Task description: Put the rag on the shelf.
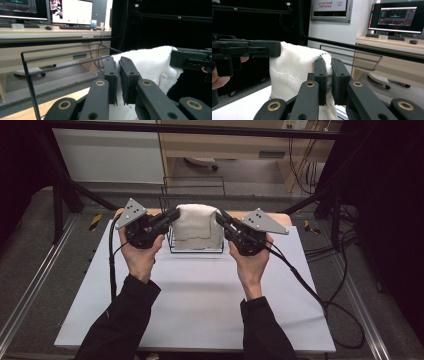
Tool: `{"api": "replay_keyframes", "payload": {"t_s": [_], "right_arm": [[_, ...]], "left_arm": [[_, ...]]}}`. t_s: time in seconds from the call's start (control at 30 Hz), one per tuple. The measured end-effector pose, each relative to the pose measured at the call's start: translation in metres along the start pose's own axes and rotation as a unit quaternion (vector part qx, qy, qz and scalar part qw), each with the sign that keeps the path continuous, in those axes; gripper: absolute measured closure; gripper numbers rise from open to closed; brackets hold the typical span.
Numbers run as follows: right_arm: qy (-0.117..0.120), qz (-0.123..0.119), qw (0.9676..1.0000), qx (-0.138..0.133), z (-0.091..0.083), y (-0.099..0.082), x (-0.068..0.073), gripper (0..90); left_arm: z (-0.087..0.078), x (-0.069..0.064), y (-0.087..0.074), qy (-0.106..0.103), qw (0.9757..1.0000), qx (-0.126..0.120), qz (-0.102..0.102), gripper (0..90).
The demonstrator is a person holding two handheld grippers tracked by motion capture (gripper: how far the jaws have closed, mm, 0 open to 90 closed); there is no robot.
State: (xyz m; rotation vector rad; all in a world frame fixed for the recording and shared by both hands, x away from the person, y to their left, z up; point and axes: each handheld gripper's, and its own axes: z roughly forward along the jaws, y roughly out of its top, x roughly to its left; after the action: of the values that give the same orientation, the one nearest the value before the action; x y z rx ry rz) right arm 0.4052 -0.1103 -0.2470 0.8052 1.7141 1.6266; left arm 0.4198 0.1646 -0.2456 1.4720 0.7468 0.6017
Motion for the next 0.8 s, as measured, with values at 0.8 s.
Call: {"api": "replay_keyframes", "payload": {"t_s": [0.8], "right_arm": [[-0.013,-0.014,0.9994,-0.028,0.019,0.039,-0.003,83.6]], "left_arm": [[0.009,0.014,0.039,0.015,0.9995,-0.027,0.003,83.8]]}}
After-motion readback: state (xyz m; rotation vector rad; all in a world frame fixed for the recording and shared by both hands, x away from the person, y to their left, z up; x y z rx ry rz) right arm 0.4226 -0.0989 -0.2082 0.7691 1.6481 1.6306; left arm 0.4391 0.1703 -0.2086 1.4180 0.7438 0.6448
